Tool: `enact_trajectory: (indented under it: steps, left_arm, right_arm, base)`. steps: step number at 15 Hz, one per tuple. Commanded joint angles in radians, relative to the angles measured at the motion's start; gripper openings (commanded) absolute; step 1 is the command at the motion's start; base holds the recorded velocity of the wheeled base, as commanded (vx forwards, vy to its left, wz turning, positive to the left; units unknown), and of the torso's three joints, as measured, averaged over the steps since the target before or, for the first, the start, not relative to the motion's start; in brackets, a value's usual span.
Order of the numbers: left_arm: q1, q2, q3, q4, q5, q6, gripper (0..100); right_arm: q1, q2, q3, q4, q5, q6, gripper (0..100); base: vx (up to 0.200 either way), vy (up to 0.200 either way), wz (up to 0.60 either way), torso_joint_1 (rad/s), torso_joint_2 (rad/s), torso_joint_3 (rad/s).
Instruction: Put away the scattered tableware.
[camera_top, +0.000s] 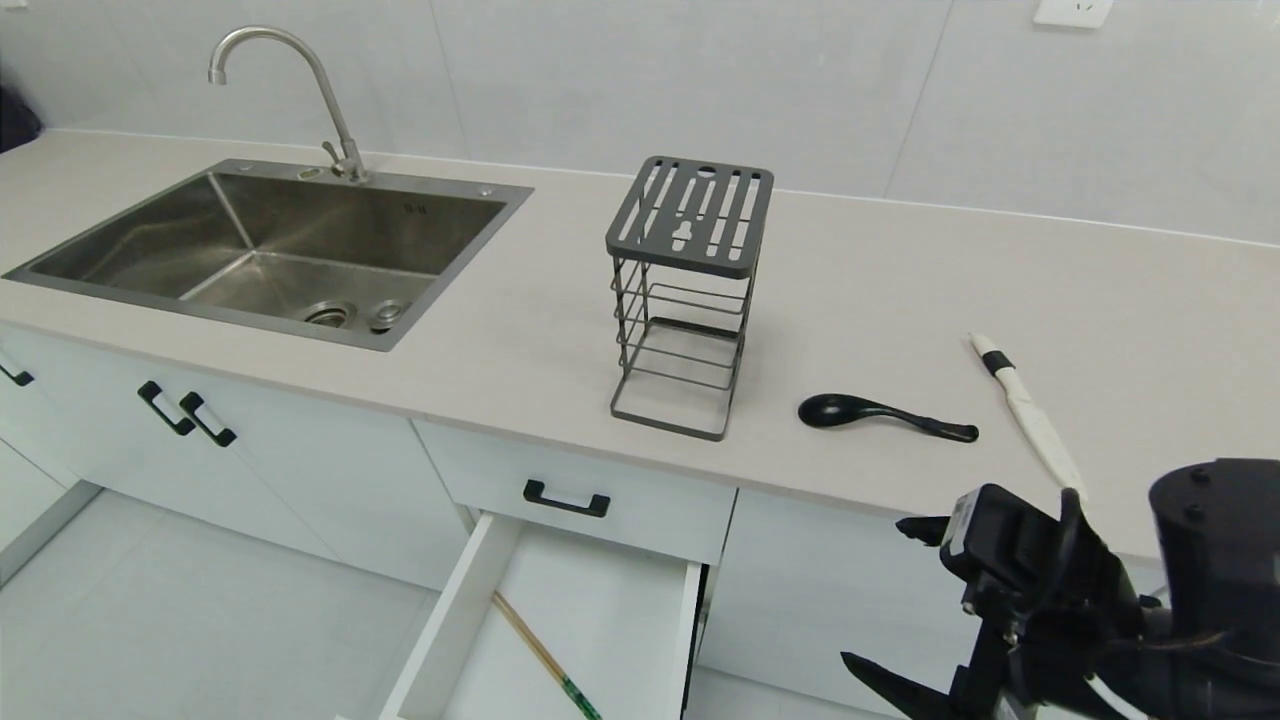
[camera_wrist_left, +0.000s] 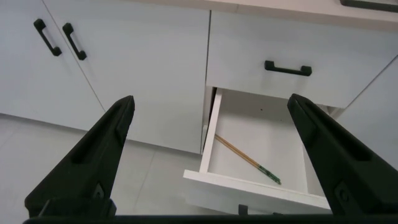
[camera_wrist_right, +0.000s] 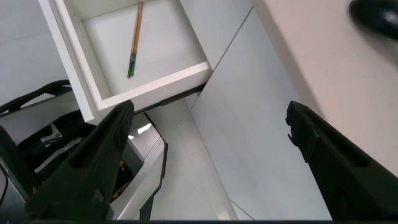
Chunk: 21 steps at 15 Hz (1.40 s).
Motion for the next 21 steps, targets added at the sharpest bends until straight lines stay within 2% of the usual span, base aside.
enact_trajectory:
  steps: [1,9,16,21]
  left_arm:
    - [0.0,0.001,0.0,0.0,0.0,0.0,100]
    - [0.0,0.001,0.0,0.0,0.0,0.0,100]
    - [0.0,0.001,0.0,0.0,0.0,0.0,100]
    - [0.0,0.001,0.0,0.0,0.0,0.0,100]
  right_arm:
    - [-0.005,0.033,-0.017,-0.001,0.002,0.001,100]
    - [-0.017,0.066,-0.031,-0.005,-0.004,0.001,100]
    - [-0.105,0.086,-0.035,-0.008,-0.003,0.015,100]
    - [-0.254,0.118,-0.028,-0.008,-0.018,0.082,100]
  base:
    - [0.0,0.0,0.0,0.286,-0.55,-0.276]
    - [0.0,0.0,0.0,0.284,-0.55,-0.264]
    - [0.0,0.0,0.0,0.013,-0.02,-0.013]
    - [0.0,0.0,0.0,0.0,0.0,0.0]
